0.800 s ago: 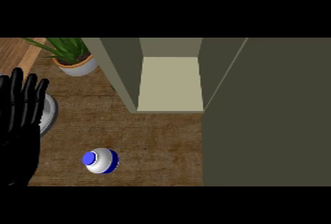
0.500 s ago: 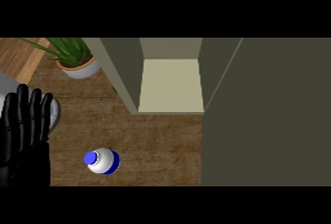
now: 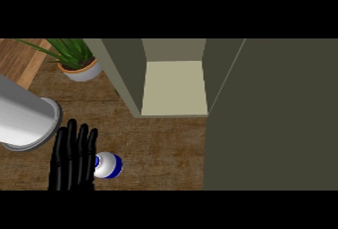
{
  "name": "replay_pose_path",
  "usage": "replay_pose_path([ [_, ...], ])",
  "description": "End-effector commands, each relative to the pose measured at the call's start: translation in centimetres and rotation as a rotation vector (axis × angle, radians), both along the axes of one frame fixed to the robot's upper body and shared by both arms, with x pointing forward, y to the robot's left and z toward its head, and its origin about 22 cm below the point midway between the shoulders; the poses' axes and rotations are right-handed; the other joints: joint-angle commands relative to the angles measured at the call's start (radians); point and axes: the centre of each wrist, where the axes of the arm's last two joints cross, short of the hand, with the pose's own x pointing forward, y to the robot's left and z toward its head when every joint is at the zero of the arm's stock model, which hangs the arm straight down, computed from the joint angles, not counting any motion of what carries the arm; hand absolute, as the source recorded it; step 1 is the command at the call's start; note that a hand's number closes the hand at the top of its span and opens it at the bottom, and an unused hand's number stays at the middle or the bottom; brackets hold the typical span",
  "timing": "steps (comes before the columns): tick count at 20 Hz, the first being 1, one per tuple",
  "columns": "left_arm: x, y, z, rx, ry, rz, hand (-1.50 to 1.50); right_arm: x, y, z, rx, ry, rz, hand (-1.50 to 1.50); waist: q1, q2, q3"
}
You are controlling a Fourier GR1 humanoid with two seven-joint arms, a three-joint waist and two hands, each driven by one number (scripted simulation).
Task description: Pick up the bottled water, place it into the cabinet and close the cabinet
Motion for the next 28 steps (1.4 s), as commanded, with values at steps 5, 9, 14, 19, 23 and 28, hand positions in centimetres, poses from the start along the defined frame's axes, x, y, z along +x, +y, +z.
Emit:
replay_pose_path([
  [5, -3.9, -4.6, 1.7, -0.046, -0.003, -0.009, -1.5, -3.3, -0.7, 2.5, 0.022, 0.027, 0.033, -1.5, -0.002, 0.002, 0.0],
  [9, -4.4, -4.5, 2.0, -0.033, 0.005, 0.012, -1.5, -3.3, -1.5, 2.7, 0.009, 0.039, 0.026, -1.5, -0.001, 0.001, 0.0],
  [14, -5.0, -4.3, 2.6, -0.029, 0.022, 0.019, -1.5, -3.5, -1.9, 2.6, 0.004, 0.027, 0.03, -1.5, 0.002, -0.002, 0.001],
  [19, -5.1, -3.1, 3.5, -0.042, 0.044, 0.046, -1.5, -4.3, -2.3, 2.9, -0.01, 0.007, 0.024, -1.5, -0.002, -0.007, 0.002],
  [23, -4.5, -4.1, 2.4, -0.045, 0.069, 0.074, -1.5, -4.6, -2.0, 3.0, 0.015, 0.036, 0.022, -1.5, -0.004, -0.003, 0.0],
  [28, -4.6, -3.6, 2.5, -0.05, 0.054, 0.154, -1.5, -5.0, -2.3, 2.7, 0.013, 0.031, 0.023, -1.5, -0.002, -0.006, 0.001],
])
